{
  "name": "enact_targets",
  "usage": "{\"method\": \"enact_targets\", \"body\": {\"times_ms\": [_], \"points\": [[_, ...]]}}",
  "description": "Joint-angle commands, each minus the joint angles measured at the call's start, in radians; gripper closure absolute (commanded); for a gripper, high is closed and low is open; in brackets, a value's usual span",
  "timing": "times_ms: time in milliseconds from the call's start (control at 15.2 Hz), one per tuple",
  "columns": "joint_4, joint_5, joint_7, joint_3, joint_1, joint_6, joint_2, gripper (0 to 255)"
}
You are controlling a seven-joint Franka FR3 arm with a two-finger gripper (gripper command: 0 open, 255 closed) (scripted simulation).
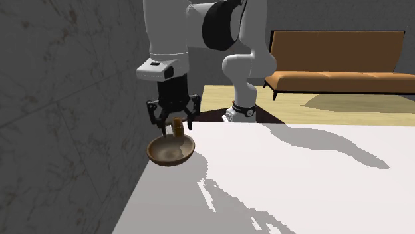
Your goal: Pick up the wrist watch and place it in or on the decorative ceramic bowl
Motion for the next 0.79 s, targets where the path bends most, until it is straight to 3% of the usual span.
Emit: {"method": "enact_targets", "body": {"times_ms": [0,132,726], "points": [[-0.030,-0.019,-0.038,-0.025,-0.025,0.009,-0.025,255],[-0.046,-0.034,-0.068,-0.045,-0.044,0.011,-0.043,255],[-0.101,0.020,-0.109,-0.058,-0.041,0.137,0.041,255]]}}
